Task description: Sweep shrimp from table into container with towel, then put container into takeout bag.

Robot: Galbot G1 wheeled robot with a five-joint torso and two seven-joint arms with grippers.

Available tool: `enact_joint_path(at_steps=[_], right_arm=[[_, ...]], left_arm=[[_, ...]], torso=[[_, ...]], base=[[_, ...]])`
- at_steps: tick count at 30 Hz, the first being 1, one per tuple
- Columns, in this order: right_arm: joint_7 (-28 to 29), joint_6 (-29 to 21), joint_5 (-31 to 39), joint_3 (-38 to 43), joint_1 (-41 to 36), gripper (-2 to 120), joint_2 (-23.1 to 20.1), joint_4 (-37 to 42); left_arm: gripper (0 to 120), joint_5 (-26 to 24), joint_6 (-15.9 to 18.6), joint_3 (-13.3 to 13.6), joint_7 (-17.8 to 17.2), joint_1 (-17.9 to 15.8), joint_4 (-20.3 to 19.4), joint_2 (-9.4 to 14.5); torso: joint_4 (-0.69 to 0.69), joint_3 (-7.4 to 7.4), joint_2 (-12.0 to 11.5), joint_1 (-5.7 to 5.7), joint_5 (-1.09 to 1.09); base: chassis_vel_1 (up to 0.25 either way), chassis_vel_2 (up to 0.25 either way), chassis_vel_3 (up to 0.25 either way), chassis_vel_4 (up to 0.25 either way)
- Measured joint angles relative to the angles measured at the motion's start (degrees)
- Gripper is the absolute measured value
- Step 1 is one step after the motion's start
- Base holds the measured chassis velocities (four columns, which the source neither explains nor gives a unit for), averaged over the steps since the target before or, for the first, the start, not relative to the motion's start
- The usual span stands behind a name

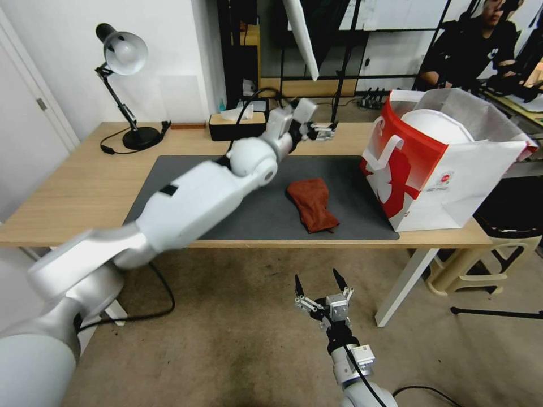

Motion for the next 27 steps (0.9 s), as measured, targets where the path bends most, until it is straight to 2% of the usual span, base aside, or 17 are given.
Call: enact_joint_path(at_steps=[2, 3, 5, 6, 7, 9, 10, 11, 12, 15, 16, 19, 20, 23, 24, 27], right_arm=[[0.0, 0.0, -0.1, 0.1, -0.3, 100, 0.0, 0.5], [0.0, 0.0, -0.1, 0.1, -0.3, 100, 0.0, 0.5], [0.0, 0.0, -0.2, 0.2, -0.8, 100, -0.1, 1.3], [0.0, 0.0, -0.2, 0.2, -1.0, 100, -0.2, 1.6], [0.0, 0.0, -0.2, 0.2, -1.0, 100, -0.2, 1.6], [0.0, 0.0, -0.2, 0.2, -1.3, 100, -0.4, 2.3], [0.1, 0.0, -0.2, 0.3, -1.6, 100, -0.6, 2.7], [0.2, 0.1, -0.3, 0.4, -1.8, 100, -0.8, 3.1], [0.2, 0.1, -0.3, 0.4, -1.8, 100, -0.8, 3.1], [0.3, 0.2, -0.6, 0.8, -2.3, 100, -0.9, 4.1], [0.3, 0.2, -0.6, 0.8, -2.3, 100, -0.9, 4.1], [-0.1, 0.2, -0.5, 1.2, -3.0, 100, -1.4, 5.1], [-0.1, 0.2, -0.5, 1.2, -3.0, 100, -1.4, 5.1], [-0.3, 0.2, -0.2, 1.7, -3.5, 100, -1.9, 5.9], [-0.3, 0.2, -0.2, 1.7, -3.5, 100, -1.9, 5.9], [-0.3, 0.1, 0.2, 2.2, -4.3, 100, -2.2, 7.0]], left_arm=[[100, 0.9, -0.4, -2.7, -2.7, 4.4, -3.8, 2.1], [100, 0.9, -0.4, -2.7, -2.7, 4.4, -3.8, 2.1], [100, 3.2, -0.7, -6.2, -4.1, 10.5, -7.7, 5.1], [100, 4.4, -1.0, -8.2, -4.2, 13.2, -9.5, 6.4], [100, 4.4, -1.0, -8.2, -4.2, 13.2, -9.5, 6.4], [100, 6.0, -1.2, -11.2, -4.2, 17.9, -12.4, 8.6], [100, 7.1, -1.4, -13.3, -4.1, 20.8, -14.1, 9.8], [100, 9.1, -2.2, -16.7, -3.7, 25.2, -16.5, 11.4], [100, 9.1, -2.2, -16.7, -3.7, 25.2, -16.5, 11.4], [100, 12.9, -3.2, -22.1, -2.9, 34.2, -20.4, 13.7], [100, 12.9, -3.2, -22.1, -2.9, 34.2, -20.4, 13.7], [100, 16.9, -5.1, -26.9, -2.3, 42.0, -22.8, 14.8], [100, 16.9, -5.1, -26.9, -2.3, 42.0, -22.8, 14.8], [100, 20.8, -8.1, -32.3, -2.4, 49.8, -25.0, 15.2], [100, 20.8, -8.1, -32.3, -2.4, 49.8, -25.0, 15.2], [100, 22.6, -10.4, -36.9, -2.5, 57.7, -27.2, 14.6]], torso=[[-0.01, -0.01, 0.0, 0.0, 0.03], [-0.01, -0.01, 0.0, 0.0, 0.03], [0.01, 0.0, 0.0, -0.01, 0.01], [-0.01, 0.0, 0.0, 0.0, 0.05], [-0.01, 0.0, 0.0, 0.0, 0.05], [0.03, -0.01, 0.0, -0.01, 0.05], [0.02, 0.0, 0.0, -0.01, 0.01], [0.0, -0.01, 0.0, -0.01, 0.06], [0.0, -0.01, 0.0, -0.01, 0.06], [0.01, -0.01, 0.0, -0.01, 0.01], [0.01, -0.01, 0.0, -0.01, 0.01], [0.01, 0.0, 0.0, -0.01, -0.01], [0.01, 0.0, 0.0, -0.01, -0.01], [0.0, -0.01, 0.0, -0.01, 0.03], [0.0, -0.01, 0.0, -0.01, 0.03], [-0.02, -0.01, 0.0, 0.0, 0.05]], base=[[0.0, 0.0, 0.0, 0.0], [0.0, 0.0, 0.0, 0.0], [0.0, 0.0, 0.0, 0.0], [0.0, 0.0, 0.0, 0.0], [0.0, 0.0, 0.0, 0.0], [0.0, 0.0, 0.0, 0.0], [0.0, 0.0, 0.0, 0.0], [0.0, 0.0, 0.0, 0.0], [0.0, 0.0, 0.0, 0.0], [0.0, 0.0, 0.0, 0.0], [0.0, 0.0, 0.0, 0.0], [0.0, 0.0, 0.0, 0.0], [0.0, 0.0, 0.0, 0.0], [0.0, 0.0, 0.0, 0.0], [0.0, 0.0, 0.0, 0.0], [0.0, 0.0, 0.0, 0.0]])
